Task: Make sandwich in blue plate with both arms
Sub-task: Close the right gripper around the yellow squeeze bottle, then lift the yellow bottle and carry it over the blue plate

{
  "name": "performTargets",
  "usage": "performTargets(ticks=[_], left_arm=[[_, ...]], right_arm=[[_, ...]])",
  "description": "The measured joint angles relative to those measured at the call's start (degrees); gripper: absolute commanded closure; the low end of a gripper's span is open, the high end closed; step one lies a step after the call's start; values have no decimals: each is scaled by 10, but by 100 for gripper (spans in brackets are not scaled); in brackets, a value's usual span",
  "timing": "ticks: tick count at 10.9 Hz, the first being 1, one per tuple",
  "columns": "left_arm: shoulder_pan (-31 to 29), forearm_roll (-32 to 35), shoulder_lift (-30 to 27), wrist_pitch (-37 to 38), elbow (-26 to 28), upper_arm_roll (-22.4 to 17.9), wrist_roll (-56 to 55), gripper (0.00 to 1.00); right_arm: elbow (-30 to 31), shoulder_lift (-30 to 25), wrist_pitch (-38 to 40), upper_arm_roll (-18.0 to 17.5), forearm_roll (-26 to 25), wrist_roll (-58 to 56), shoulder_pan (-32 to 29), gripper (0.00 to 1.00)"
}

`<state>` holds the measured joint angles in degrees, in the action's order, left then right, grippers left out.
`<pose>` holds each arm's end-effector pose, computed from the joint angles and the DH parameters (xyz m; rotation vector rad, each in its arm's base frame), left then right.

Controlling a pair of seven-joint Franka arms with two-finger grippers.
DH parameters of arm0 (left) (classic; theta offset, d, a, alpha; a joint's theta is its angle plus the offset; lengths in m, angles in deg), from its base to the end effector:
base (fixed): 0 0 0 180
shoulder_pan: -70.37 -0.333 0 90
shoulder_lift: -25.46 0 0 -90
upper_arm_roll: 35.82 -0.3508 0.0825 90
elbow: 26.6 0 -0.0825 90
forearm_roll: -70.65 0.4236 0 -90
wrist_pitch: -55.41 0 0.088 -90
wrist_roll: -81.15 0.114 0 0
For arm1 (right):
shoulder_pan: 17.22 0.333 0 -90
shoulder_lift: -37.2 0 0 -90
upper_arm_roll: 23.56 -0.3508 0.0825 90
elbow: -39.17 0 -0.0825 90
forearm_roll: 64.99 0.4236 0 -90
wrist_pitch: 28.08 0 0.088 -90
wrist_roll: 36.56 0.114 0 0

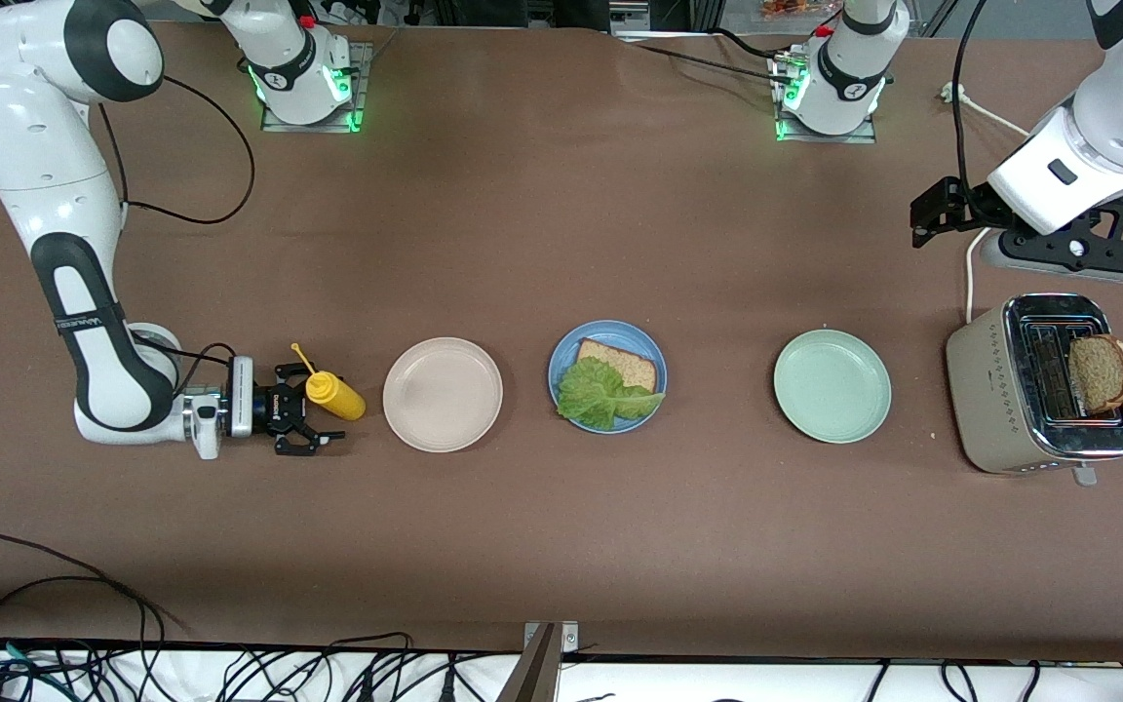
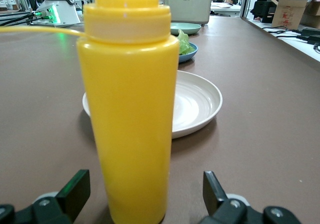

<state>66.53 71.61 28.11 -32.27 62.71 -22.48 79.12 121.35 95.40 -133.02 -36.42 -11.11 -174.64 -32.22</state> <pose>0.5963 -0.0944 0.6281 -3.1195 0.2038 0.1133 0.7216 0.0188 0.0794 -1.3560 -1.6192 -0.9020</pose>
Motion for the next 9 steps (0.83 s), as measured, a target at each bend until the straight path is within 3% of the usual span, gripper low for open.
performTargets(ticks=[2,4,6,9], left_arm=[[0,0,0,0,0,2,0,0],[0,0,0,0,0,5,0,0],[0,0,0,0,0,6,0,0],[0,0,0,0,0,6,0,0]], right_arm=[[0,2,-6,-1,5,0,6,5],[0,7,-15,-1,8,-1,9,59],[0,8,-23,-1,9,-1,10,99],[0,8,-28,-1,11,-1,10,100]])
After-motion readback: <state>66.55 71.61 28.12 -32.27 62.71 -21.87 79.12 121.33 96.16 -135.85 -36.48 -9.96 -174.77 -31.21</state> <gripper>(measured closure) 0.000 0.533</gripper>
